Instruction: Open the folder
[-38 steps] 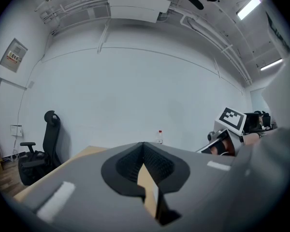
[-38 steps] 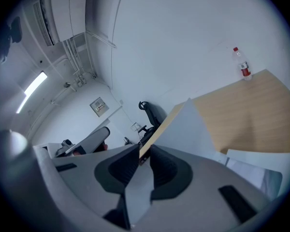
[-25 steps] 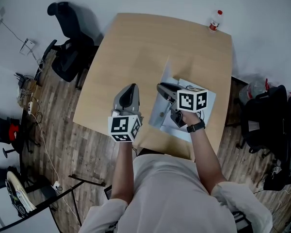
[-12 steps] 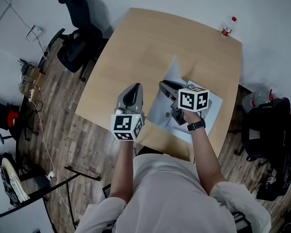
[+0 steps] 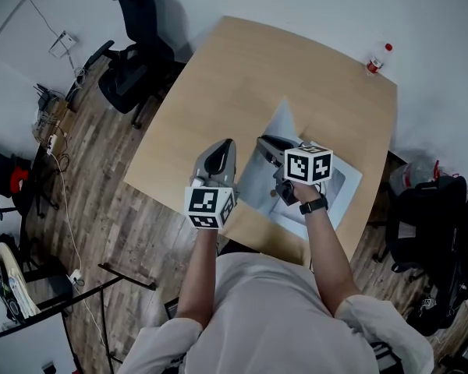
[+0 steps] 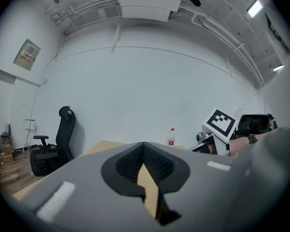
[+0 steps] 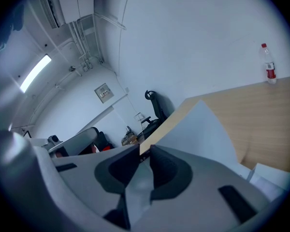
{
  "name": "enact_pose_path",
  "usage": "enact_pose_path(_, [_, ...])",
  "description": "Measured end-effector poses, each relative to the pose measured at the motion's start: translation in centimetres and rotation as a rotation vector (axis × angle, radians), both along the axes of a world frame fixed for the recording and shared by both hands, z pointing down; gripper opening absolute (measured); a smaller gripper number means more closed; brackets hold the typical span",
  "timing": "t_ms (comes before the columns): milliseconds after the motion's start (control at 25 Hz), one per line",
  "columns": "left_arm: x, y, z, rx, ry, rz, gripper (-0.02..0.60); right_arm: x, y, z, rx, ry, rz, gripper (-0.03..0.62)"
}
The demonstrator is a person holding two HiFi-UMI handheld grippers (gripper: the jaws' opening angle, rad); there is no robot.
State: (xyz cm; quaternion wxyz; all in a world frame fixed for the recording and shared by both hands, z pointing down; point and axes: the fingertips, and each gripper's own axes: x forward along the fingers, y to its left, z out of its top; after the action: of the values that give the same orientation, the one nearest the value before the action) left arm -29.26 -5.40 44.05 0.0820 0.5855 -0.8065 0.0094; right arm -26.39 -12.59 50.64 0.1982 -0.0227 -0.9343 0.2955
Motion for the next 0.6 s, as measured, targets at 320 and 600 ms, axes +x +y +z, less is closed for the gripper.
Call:
enact_pose_path(320, [-1.6, 0.5, 0.6, -0.006, 0.013, -0.04, 0.009, -1.7, 0.4, 0.8, 0.017, 0.011, -0.047, 0.066])
enact_pose_path(600, [-2.9, 1.4, 1.4, -0.015, 0.031, -0.078, 0.009, -3.3, 0.7, 1.9, 0.026, 0.032, -0.068, 0.058])
